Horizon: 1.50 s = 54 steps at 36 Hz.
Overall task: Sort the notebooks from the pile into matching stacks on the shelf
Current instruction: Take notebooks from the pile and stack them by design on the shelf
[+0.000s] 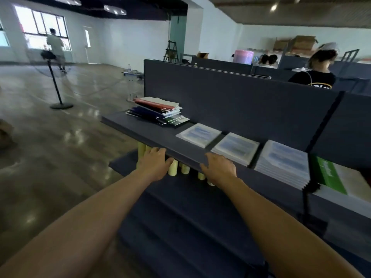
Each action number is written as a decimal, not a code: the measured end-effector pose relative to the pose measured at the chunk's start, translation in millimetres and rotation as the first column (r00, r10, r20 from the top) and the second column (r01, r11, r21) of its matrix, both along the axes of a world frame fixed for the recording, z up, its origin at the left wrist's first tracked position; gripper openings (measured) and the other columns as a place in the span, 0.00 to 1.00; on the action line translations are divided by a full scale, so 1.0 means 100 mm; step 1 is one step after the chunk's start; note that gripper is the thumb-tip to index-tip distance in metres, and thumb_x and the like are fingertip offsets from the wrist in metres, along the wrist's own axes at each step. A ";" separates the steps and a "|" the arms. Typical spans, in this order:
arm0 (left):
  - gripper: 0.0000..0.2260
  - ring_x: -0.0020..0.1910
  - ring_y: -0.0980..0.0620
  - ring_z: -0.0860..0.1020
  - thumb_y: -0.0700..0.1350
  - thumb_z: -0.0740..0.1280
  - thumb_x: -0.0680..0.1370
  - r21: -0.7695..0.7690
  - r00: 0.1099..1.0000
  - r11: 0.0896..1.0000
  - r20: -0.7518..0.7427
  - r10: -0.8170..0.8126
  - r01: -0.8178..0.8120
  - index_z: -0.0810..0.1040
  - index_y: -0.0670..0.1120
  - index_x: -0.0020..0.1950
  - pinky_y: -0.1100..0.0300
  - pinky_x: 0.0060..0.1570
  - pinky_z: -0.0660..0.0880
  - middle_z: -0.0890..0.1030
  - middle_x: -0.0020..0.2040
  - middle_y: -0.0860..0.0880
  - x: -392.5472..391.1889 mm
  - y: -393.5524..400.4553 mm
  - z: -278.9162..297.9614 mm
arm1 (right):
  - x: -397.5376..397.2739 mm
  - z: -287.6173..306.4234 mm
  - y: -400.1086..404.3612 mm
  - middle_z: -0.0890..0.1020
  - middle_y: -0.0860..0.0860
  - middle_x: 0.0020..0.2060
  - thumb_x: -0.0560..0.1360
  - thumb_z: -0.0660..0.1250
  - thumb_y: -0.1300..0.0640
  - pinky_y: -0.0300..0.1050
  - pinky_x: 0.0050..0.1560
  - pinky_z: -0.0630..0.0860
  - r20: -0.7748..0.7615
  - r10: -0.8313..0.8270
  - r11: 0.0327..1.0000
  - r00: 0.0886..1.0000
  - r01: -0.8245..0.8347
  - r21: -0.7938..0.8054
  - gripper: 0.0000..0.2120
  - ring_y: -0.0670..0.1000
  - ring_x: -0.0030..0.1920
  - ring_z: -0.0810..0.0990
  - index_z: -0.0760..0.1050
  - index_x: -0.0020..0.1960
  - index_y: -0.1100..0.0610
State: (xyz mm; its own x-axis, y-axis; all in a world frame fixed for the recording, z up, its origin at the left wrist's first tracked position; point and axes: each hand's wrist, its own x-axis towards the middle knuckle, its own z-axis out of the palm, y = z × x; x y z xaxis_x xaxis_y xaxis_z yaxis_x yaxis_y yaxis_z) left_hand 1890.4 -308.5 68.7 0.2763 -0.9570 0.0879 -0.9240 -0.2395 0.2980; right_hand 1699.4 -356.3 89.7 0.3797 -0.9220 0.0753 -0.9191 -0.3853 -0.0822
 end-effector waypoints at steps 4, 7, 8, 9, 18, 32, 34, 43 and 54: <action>0.24 0.71 0.41 0.63 0.57 0.54 0.82 -0.003 1.000 1.000 0.023 0.007 -0.007 0.62 0.46 0.74 0.48 0.66 0.63 0.64 0.74 0.44 0.29 -0.22 -0.01 | 0.30 0.01 -0.31 0.76 0.56 0.62 0.81 0.55 0.46 0.50 0.55 0.72 -0.004 0.001 1.000 1.000 -0.001 -0.028 0.19 0.57 0.61 0.74 0.67 0.67 0.55; 0.25 0.73 0.42 0.60 0.57 0.53 0.82 -0.012 0.999 1.000 0.042 0.016 -0.015 0.59 0.46 0.76 0.48 0.70 0.61 0.62 0.75 0.44 0.50 -0.45 0.03 | 0.55 0.05 -0.62 0.75 0.55 0.64 0.81 0.55 0.46 0.51 0.57 0.72 0.007 0.000 1.000 1.000 0.000 -0.030 0.21 0.57 0.63 0.73 0.65 0.70 0.54; 0.25 0.74 0.42 0.60 0.57 0.53 0.82 -0.019 0.999 0.999 0.036 0.027 -0.027 0.59 0.46 0.76 0.48 0.71 0.61 0.61 0.75 0.44 0.57 -0.52 0.06 | 0.62 0.07 -0.72 0.74 0.55 0.66 0.81 0.55 0.46 0.51 0.59 0.71 0.013 0.006 1.000 1.000 -0.006 -0.026 0.22 0.57 0.64 0.72 0.64 0.71 0.53; 0.26 0.74 0.43 0.59 0.57 0.53 0.82 -0.022 0.999 0.999 0.036 0.039 -0.038 0.59 0.46 0.77 0.48 0.71 0.60 0.61 0.76 0.44 0.63 -0.60 0.08 | 0.70 0.09 -0.83 0.73 0.56 0.67 0.81 0.55 0.46 0.51 0.60 0.70 0.020 0.015 1.000 1.000 -0.015 -0.026 0.22 0.57 0.65 0.72 0.63 0.72 0.53; 0.26 0.74 0.43 0.59 0.58 0.52 0.82 0.011 0.993 0.995 0.074 0.096 -0.097 0.58 0.46 0.77 0.48 0.70 0.61 0.61 0.76 0.44 1.17 -1.18 0.24 | 1.36 0.22 -1.67 0.77 0.58 0.60 0.79 0.57 0.47 0.51 0.55 0.72 0.062 0.055 0.995 0.997 -0.050 -0.091 0.19 0.59 0.60 0.75 0.69 0.65 0.56; 0.25 0.73 0.43 0.60 0.57 0.54 0.82 0.012 0.997 1.000 0.076 -0.015 0.014 0.59 0.46 0.76 0.48 0.68 0.62 0.62 0.75 0.45 1.89 -2.15 0.22 | 2.16 0.26 -2.51 0.71 0.53 0.66 0.78 0.60 0.54 0.51 0.56 0.71 -0.073 -0.023 0.993 0.997 0.014 -0.120 0.23 0.56 0.65 0.70 0.62 0.72 0.54; 0.25 0.73 0.43 0.61 0.56 0.55 0.82 -0.006 0.995 0.999 0.087 -0.046 0.047 0.60 0.46 0.76 0.48 0.68 0.62 0.63 0.74 0.45 1.98 -2.29 0.23 | 2.25 0.24 -2.60 0.71 0.53 0.67 0.78 0.60 0.54 0.50 0.56 0.71 -0.069 -0.034 0.990 0.997 0.024 -0.137 0.23 0.56 0.65 0.69 0.62 0.72 0.54; 0.17 0.66 0.44 0.67 0.52 0.60 0.81 0.005 0.993 0.995 0.062 -0.103 0.103 0.69 0.46 0.68 0.49 0.62 0.69 0.69 0.66 0.45 2.31 -2.66 0.18 | 2.65 0.21 -2.82 0.68 0.53 0.71 0.78 0.50 0.35 0.53 0.68 0.63 -0.022 -0.014 0.982 1.000 0.010 -0.188 0.31 0.56 0.70 0.64 0.60 0.73 0.54; 0.17 0.67 0.44 0.66 0.51 0.60 0.81 0.039 0.987 0.989 0.079 -0.142 0.140 0.69 0.47 0.68 0.49 0.62 0.69 0.69 0.66 0.44 2.39 -2.79 0.12 | 2.93 0.20 -3.01 0.71 0.54 0.65 0.76 0.53 0.33 0.52 0.62 0.67 -0.146 -0.082 0.986 0.986 0.059 -0.153 0.32 0.56 0.66 0.68 0.65 0.70 0.55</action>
